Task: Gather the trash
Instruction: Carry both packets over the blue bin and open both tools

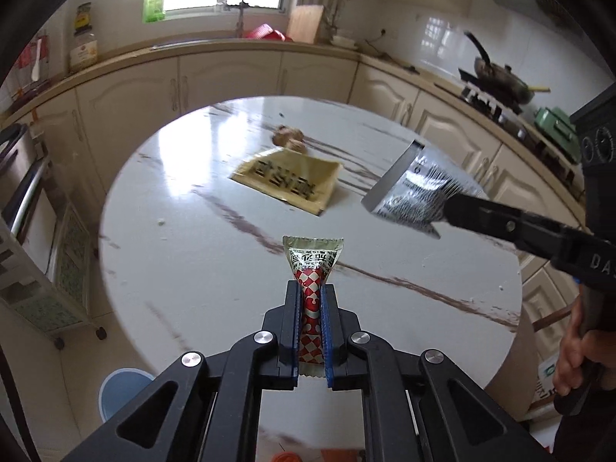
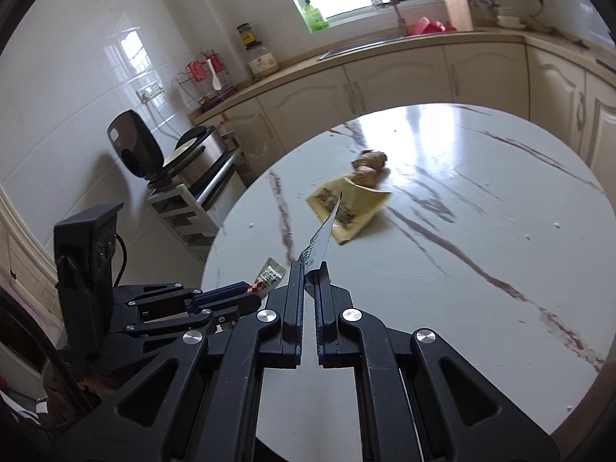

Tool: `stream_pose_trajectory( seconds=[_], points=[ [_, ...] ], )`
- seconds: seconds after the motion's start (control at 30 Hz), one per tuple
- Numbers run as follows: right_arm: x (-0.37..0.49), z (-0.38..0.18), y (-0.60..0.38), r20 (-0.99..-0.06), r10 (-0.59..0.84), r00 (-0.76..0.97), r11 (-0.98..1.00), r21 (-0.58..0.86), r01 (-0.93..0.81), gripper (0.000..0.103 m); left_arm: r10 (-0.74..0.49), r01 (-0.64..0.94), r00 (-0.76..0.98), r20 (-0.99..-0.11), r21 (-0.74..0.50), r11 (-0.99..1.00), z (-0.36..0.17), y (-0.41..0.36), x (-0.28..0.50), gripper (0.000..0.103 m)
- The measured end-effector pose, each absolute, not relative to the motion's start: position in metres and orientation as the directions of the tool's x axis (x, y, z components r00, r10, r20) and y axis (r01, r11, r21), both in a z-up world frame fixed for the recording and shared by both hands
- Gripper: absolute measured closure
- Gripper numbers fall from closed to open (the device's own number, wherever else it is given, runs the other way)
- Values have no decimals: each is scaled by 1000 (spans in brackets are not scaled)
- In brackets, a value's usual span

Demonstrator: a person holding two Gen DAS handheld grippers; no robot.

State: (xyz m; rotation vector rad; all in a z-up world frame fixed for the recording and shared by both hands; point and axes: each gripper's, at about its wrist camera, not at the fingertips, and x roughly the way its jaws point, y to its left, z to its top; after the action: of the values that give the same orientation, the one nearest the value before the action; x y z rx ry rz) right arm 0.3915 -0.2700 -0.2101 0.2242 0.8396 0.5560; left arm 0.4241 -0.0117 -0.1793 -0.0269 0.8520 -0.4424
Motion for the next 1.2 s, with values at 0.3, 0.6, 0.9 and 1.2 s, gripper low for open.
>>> stream_pose_trajectory(
  seconds=[0.3,0.6,0.9,1.2],
  points=[
    [380,-197,-151,-618,649,444,747,409,-524,97,-285,190,657,-698,-213,959,-186,115,374,97],
    [376,-221,7,-635,724,270,625,438,-646,97,-166,-21,645,-746,-234,972,-228,243,332,97],
    [393,-295,90,-718,683,137,606,451,-655,97,-114,-165,566,-816,-248,955,-295,314,356,90],
    [416,-364,144,-801,597,42,619,427,-659,97,-92,-233,463,-881,-222,947,-342,341,396,47]
  ],
)
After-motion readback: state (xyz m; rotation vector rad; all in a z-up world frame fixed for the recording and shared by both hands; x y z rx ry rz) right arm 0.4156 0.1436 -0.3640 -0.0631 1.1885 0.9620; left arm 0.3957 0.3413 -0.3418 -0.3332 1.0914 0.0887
